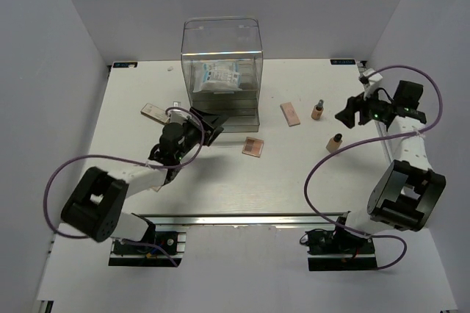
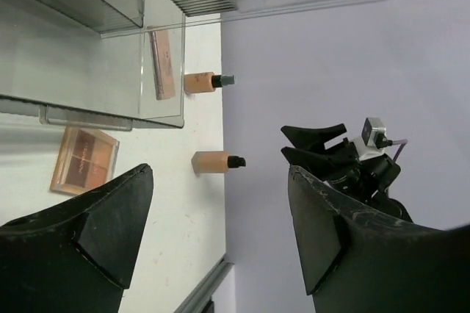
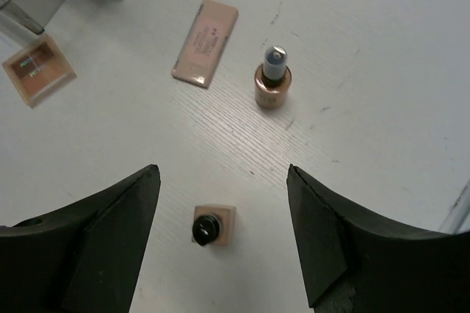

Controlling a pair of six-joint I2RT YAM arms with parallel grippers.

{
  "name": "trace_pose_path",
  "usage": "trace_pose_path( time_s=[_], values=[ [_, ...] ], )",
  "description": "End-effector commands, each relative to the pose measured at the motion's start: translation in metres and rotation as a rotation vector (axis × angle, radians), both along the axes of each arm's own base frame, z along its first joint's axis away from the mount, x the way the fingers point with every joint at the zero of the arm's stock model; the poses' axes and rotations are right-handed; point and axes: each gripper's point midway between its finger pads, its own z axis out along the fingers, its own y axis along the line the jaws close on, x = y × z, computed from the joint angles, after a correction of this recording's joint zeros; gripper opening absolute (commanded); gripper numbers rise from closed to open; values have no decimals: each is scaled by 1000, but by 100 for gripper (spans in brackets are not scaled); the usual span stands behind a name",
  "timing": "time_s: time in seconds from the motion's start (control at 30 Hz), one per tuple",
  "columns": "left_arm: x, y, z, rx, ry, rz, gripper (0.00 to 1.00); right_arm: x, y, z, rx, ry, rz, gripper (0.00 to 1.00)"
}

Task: Organize the makeup

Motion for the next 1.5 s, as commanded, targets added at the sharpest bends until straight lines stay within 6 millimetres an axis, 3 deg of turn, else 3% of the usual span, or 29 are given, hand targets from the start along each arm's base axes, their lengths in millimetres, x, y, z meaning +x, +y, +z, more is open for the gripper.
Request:
trace_pose_path(
  time_s=[0.0,0.2,0.23,0.4,0.7,0.73,0.9,0.93,1.2,1.47],
  values=[
    [-12,23,-7,166,-5,43,84,-22,-17,-1,-22,-47,52,75],
    [-16,68,2,256,-6,176,92,-52,-42,-34,-159,-73,142,78],
    [-16,76,11,257,-25,207,91,-55,-42,-40,-163,-65,156,78],
    [-17,101,9,290,-3,261,92,-70,-36,-63,-135,4,202,81],
    [-21,107,5,275,16,278,91,-85,-31,-106,-135,133,128,80],
    [-21,107,4,276,17,277,91,-77,-32,-108,-152,109,105,79],
    [-21,106,-4,286,38,265,92,-77,-13,-124,-144,149,19,77],
    [-22,106,-6,289,44,266,92,-67,-16,-121,-166,105,-12,77],
    [-27,112,-10,291,56,286,91,-53,-30,-131,-147,149,-235,72],
    [-28,115,-11,293,58,298,91,-44,-27,-128,-126,119,-218,68]
  ],
)
